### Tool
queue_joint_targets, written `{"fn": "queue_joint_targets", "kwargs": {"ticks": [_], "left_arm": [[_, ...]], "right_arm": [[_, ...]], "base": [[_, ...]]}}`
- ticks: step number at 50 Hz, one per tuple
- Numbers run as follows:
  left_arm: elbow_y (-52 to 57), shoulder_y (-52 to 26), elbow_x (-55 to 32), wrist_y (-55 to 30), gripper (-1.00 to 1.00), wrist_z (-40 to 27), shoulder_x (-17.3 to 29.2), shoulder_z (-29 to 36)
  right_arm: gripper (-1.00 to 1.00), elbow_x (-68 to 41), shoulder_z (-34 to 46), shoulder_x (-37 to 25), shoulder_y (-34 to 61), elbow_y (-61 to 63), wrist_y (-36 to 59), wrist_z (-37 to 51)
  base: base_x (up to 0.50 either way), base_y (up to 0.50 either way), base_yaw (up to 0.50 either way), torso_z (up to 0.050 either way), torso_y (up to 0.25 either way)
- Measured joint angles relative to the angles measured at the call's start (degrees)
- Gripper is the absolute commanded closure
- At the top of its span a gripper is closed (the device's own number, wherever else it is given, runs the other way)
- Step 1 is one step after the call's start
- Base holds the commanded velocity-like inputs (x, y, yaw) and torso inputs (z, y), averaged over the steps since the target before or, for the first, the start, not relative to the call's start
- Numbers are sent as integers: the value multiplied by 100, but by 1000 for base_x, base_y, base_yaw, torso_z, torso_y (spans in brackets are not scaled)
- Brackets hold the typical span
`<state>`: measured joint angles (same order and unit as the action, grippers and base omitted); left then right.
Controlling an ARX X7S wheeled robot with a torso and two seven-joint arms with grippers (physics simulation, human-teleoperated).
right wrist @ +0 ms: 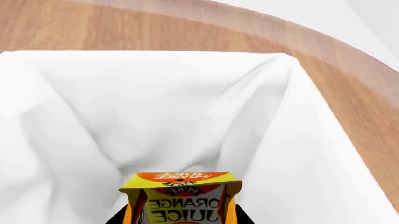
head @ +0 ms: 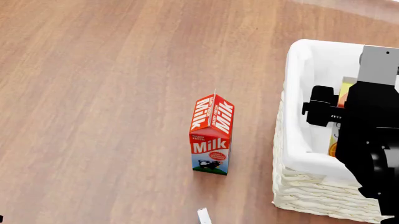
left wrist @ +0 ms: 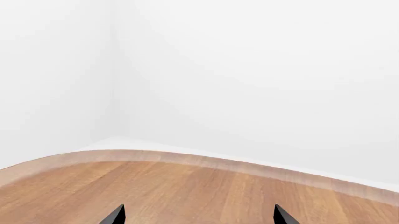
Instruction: Pick up the orange juice, and put it in the basket.
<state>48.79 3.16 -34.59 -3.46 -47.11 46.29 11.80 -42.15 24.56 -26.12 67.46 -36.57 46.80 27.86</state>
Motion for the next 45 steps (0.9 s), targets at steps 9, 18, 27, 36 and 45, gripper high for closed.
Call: {"fn": "queue_joint_targets", "kwargs": {"ticks": [9, 18, 27, 36, 45], "left_arm": [[-3, 8, -6, 15, -100, 1, 4, -6], [-24, 8, 3, 32, -100, 15, -3, 1], [-27, 14, 11, 42, -100, 20, -4, 6], [-18, 19, 17, 44, -100, 17, -1, 10], [15, 14, 15, 37, -100, 8, 3, 18]], "right_arm": [[-100, 76, 22, 4, 34, -7, -3, -57], [-100, 108, -23, -25, 37, 62, 17, -51], [-100, 98, -58, -48, 17, 145, 45, -27], [-100, 62, -86, -87, 13, 285, 117, 14], [-100, -58, -158, -188, 26, 696, 325, 151]], "base": [[0, 0, 0, 0, 1], [0, 0, 0, 0, 0], [0, 0, 0, 0, 0], [0, 0, 0, 0, 0], [0, 0, 0, 0, 0]]}}
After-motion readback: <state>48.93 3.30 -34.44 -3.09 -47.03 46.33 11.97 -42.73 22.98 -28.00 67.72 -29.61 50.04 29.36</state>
